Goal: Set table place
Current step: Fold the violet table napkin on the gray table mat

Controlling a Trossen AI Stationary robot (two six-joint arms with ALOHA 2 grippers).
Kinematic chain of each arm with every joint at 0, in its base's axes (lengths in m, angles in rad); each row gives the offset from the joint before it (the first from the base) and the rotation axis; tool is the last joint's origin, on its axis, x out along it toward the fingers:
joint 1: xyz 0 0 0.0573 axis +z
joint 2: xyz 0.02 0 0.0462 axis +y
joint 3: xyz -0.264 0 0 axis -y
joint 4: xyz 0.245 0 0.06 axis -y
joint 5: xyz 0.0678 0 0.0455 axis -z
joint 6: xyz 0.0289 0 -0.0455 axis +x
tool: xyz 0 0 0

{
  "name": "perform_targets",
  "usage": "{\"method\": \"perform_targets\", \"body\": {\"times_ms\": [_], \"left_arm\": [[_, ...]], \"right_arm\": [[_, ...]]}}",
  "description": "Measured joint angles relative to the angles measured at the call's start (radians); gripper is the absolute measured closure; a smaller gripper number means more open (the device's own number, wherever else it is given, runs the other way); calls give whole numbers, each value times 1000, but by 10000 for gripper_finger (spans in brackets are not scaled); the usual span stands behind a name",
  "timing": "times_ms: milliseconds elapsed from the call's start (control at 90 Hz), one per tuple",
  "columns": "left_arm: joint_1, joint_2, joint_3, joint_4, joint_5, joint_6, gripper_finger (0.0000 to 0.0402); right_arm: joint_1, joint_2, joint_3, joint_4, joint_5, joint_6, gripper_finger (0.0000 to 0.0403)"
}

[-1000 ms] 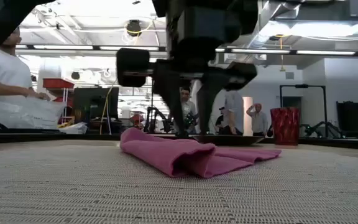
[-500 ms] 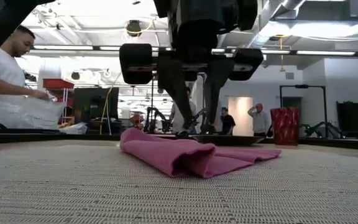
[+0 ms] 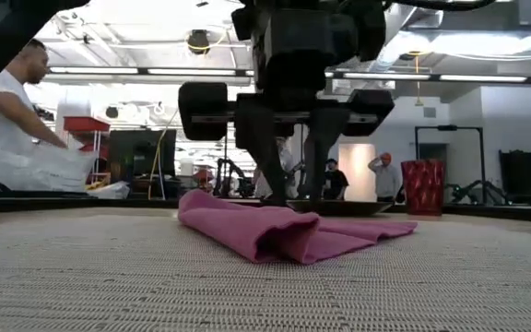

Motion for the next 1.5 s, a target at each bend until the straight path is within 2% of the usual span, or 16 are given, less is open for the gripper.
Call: {"method": "perform_targets", "body": {"times_ms": [578,944,1067,1189,1356,1500], "left_arm": [[11,15,-10,0,2,-9,295],[12,10,-84,31,8,-4,295],[11,5,-85,32,-20,-28,297],[9,1,-82,18,-48,-27,321],[11,0,-82,18,-57,-44,389],[4,-1,-79,22,-124,-45,399]], "right_arm": [[0,0,0,0,0,0,288],[0,0,0,3,-1,21,288],[0,0,0,2,-1,27,288],[0,0,0,2,-1,27,288],[0,0,0,2,-1,34,288],[0,0,0,2,-1,36,288]]}}
